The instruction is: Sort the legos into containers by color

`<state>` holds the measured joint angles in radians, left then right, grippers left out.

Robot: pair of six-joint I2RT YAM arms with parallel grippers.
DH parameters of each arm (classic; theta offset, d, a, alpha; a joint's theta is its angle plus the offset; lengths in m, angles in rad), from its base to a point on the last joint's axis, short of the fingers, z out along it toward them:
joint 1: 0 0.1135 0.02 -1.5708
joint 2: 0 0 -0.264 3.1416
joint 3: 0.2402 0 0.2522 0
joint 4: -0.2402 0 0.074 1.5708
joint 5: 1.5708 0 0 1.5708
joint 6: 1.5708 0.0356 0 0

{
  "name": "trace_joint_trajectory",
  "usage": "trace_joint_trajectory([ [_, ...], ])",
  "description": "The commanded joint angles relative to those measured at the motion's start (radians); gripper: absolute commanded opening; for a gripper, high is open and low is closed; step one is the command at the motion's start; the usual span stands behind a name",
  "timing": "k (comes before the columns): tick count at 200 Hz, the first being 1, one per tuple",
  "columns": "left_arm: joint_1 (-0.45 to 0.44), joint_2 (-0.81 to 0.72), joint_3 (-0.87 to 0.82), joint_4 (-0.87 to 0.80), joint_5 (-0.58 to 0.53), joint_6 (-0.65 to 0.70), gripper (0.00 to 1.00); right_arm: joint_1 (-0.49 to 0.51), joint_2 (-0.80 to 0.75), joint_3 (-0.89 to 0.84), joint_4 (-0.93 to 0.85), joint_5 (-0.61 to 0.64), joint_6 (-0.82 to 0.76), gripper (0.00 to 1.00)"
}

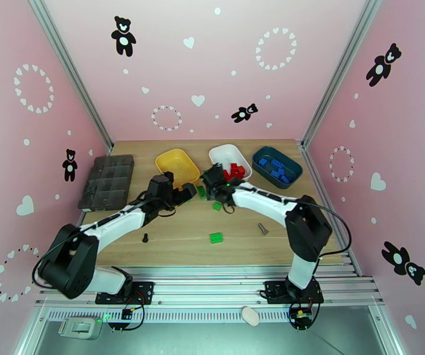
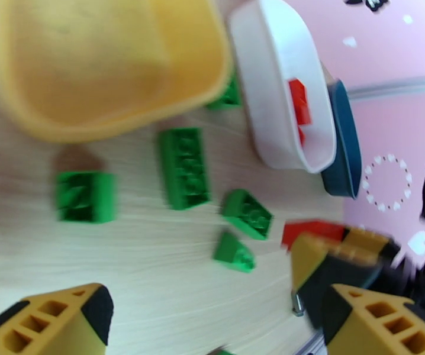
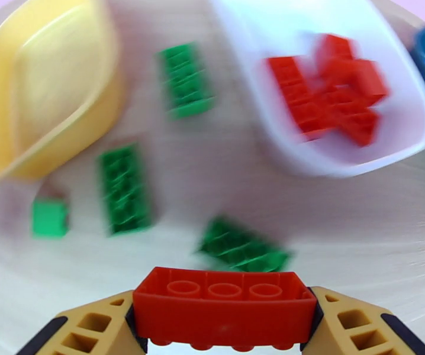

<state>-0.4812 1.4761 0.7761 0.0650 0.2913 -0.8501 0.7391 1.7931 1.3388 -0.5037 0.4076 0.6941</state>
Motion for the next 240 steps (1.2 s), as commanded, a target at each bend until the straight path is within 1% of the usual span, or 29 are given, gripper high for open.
trace_joint_trajectory([
  [1, -0.055, 0.066, 0.077, 0.02, -0.004, -0.007, 0.98, -0.059, -0.039, 0.004, 0.017, -0.045, -0.047, 0.57],
  [33, -0.117, 0.151, 0.159, -0.009, -0.022, 0.011, 0.97, -0.154, 0.023, 0.104, -0.008, -0.089, -0.084, 0.57],
  [80, -0.129, 0.179, 0.185, -0.038, -0.04, 0.029, 0.97, -0.241, 0.163, 0.3, -0.071, -0.131, -0.117, 0.58],
  [88, -0.128, 0.178, 0.192, -0.051, -0.044, 0.039, 0.97, -0.251, 0.188, 0.336, -0.085, -0.136, -0.12, 0.59],
  [103, -0.13, 0.176, 0.204, -0.085, -0.052, 0.061, 0.97, -0.264, 0.229, 0.396, -0.11, -0.148, -0.127, 0.67],
  [127, -0.135, 0.168, 0.215, -0.132, -0.074, 0.094, 0.96, -0.268, 0.255, 0.45, -0.129, -0.153, -0.136, 0.75],
  [143, -0.138, 0.16, 0.218, -0.16, -0.093, 0.11, 0.96, -0.268, 0.25, 0.453, -0.129, -0.16, -0.135, 0.77],
  [186, -0.163, 0.144, 0.24, -0.228, -0.141, 0.154, 0.95, -0.265, 0.173, 0.385, -0.108, -0.172, -0.133, 0.78],
  [211, -0.201, 0.139, 0.262, -0.289, -0.199, 0.188, 0.95, -0.255, 0.089, 0.3, -0.086, -0.166, -0.133, 0.77],
  [240, -0.252, 0.134, 0.269, -0.344, -0.262, 0.207, 0.94, -0.246, -0.037, 0.142, -0.055, -0.151, -0.13, 0.75],
])
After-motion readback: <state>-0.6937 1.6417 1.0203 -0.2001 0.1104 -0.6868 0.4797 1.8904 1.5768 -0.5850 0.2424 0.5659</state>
